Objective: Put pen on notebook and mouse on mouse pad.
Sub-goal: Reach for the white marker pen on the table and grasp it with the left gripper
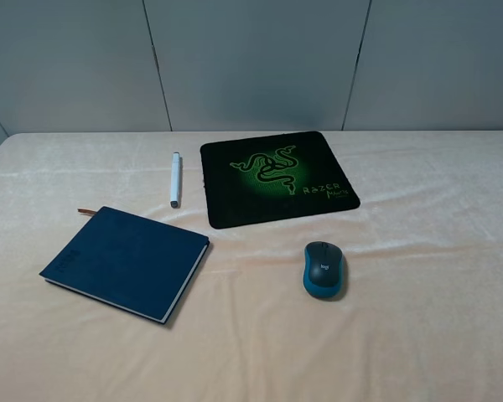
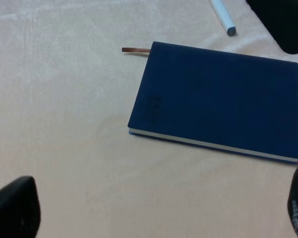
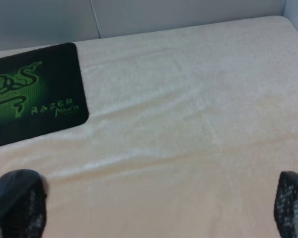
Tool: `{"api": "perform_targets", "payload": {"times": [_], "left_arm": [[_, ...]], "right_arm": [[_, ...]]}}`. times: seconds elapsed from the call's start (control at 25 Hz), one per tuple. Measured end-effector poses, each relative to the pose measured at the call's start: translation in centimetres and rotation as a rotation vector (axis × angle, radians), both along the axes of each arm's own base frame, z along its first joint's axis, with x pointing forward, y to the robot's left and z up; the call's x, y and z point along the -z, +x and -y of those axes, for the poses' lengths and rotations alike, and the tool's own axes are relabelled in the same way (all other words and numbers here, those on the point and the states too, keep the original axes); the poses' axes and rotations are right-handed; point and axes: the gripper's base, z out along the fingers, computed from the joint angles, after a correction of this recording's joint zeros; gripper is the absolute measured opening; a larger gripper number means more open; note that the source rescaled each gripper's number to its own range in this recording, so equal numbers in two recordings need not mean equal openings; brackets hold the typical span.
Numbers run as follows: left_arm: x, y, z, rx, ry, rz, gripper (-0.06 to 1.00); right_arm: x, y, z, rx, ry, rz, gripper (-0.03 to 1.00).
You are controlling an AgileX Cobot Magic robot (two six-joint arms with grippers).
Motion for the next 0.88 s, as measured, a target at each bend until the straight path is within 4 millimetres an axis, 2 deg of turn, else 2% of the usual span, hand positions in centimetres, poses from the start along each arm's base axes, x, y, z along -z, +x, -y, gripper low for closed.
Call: {"api": "perform_targets", "payload": {"times": [0.88], "left_arm": [[0.0,0.0,0.01,0.001,-0.001,0.0,1.0]], "right_arm": [[0.0,0.0,0.0,0.0,0.0,0.0,1.0]]}}
